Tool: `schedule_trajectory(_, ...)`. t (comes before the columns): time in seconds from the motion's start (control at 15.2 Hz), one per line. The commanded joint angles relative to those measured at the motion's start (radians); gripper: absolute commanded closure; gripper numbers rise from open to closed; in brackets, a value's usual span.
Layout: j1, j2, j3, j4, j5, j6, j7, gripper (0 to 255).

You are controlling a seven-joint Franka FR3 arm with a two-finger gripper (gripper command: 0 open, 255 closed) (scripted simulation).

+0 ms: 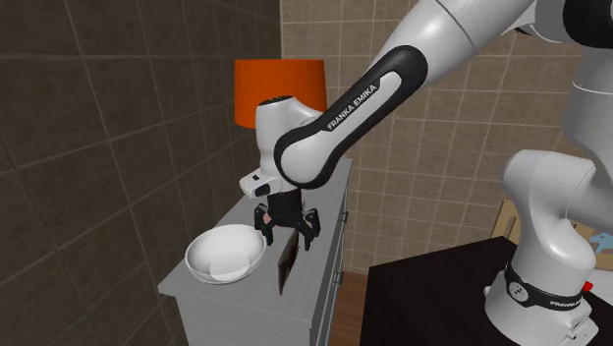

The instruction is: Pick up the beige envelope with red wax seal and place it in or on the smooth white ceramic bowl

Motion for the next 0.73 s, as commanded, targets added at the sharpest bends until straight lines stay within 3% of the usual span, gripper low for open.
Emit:
schedule_trajectory(0.0, -0.011, 0.026, 0.011, -0.005, 0.025, 0.024, -0.021, 0)
schedule_trajectory(0.66, -0.022, 0.053, 0.025, -0.012, 0.053, 0.052, -0.040, 0)
